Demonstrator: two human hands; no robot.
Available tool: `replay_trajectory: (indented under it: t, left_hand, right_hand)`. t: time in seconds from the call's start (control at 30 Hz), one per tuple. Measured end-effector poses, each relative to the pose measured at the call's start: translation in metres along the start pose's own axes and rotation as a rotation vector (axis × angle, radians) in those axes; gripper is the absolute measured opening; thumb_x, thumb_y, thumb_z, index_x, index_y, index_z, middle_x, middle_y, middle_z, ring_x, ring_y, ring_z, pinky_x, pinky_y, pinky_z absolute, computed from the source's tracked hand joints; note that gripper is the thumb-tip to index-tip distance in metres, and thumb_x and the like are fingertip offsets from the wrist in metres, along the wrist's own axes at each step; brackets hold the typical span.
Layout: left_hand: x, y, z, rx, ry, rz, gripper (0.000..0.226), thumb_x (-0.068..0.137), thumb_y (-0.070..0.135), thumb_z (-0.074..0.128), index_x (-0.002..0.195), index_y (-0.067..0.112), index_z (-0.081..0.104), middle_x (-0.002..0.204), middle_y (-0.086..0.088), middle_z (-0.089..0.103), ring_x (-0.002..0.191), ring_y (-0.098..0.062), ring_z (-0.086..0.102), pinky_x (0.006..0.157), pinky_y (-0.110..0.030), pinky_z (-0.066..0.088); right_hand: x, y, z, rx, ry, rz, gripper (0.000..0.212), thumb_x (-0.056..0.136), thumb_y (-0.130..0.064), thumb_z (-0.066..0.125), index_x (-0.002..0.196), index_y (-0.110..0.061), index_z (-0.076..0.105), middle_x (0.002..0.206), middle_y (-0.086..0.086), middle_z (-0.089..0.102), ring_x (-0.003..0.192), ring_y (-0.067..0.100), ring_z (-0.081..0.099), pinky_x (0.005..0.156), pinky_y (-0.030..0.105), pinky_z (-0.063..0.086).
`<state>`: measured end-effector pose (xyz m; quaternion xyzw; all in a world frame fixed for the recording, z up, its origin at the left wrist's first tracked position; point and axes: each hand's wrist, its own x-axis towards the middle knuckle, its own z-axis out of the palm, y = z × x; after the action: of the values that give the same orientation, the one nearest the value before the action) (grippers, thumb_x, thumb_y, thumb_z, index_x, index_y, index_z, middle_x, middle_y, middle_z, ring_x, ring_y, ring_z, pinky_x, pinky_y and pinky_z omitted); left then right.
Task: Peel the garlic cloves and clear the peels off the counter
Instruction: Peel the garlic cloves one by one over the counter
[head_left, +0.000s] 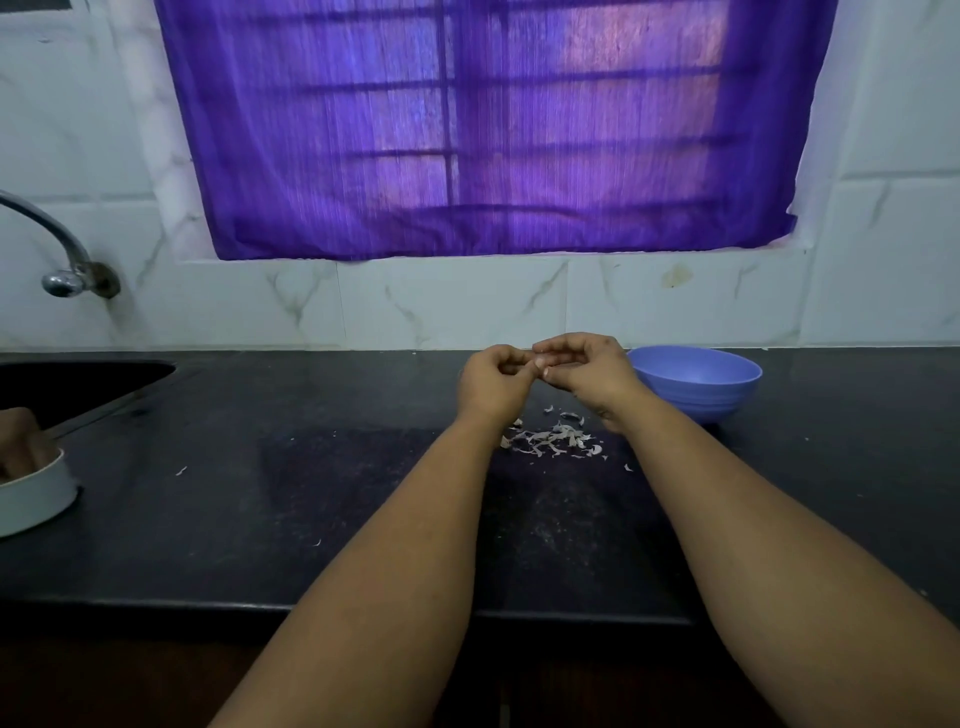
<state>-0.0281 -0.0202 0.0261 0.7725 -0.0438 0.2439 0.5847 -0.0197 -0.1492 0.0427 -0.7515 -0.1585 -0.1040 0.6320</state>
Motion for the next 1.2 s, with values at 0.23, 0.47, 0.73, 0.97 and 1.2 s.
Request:
replay_trajectory:
  t: [0.23,0.47,0.73,0.97,1.2]
  left_hand:
    - [-0.0022,0.0047,-0.0018,-0.212,-0.001,-0.057,0.012,0.090,0.015,0.066,0.078,0.014,0.064,0.073,-0.002,0.066,0.060,-0.009,0.056,0.058,-0.021,0.045]
    - [-0.0022,0.0058,-0.0016,-0.258,-0.055,-0.162,0.016,0.095,0.017,0.059,0.079,0.014,0.059,0.079,-0.002,0.063,0.058,-0.012,0.050,0.053,-0.021,0.043]
    - [-0.0033,0.0063,-0.0022,-0.249,-0.101,-0.125,0.012,0.096,0.015,0.058,0.084,0.013,0.059,0.077,-0.001,0.062,0.060,-0.011,0.050,0.054,-0.020,0.044]
    - [-0.0025,0.0038,-0.0004,-0.149,-0.122,-0.074,0.010,0.096,0.015,0.057,0.086,0.014,0.060,0.082,-0.003,0.066,0.061,-0.011,0.057,0.058,-0.023,0.049]
    - [0.0023,-0.0001,-0.0011,-0.053,-0.138,-0.022,0.020,0.095,0.011,0.058,0.076,0.017,0.058,0.078,-0.002,0.066,0.060,-0.010,0.058,0.062,-0.029,0.051]
  right_hand:
    - [0.0015,0.0013,-0.0017,-0.095,0.041,0.005,0.029,0.077,-0.012,0.080,0.099,-0.021,0.064,0.073,0.000,0.072,0.084,0.016,0.070,0.091,0.046,0.054]
    - [0.0002,-0.0002,-0.0028,-0.197,0.010,-0.077,0.029,0.080,-0.015,0.077,0.101,-0.029,0.062,0.072,-0.008,0.073,0.084,0.010,0.070,0.093,0.045,0.052]
    - [-0.0003,-0.0021,-0.0053,-0.150,-0.024,-0.035,0.021,0.083,-0.011,0.073,0.098,-0.024,0.065,0.070,-0.004,0.070,0.082,0.012,0.068,0.096,0.043,0.051]
    - [-0.0007,-0.0026,-0.0050,-0.347,-0.026,-0.098,0.016,0.089,-0.015,0.064,0.098,-0.026,0.057,0.077,-0.006,0.063,0.080,0.015,0.058,0.073,0.031,0.048]
    - [0.0025,-0.0012,-0.0036,-0.387,0.034,-0.114,0.018,0.093,-0.011,0.053,0.103,-0.025,0.047,0.084,-0.004,0.059,0.071,0.012,0.051,0.058,0.025,0.040]
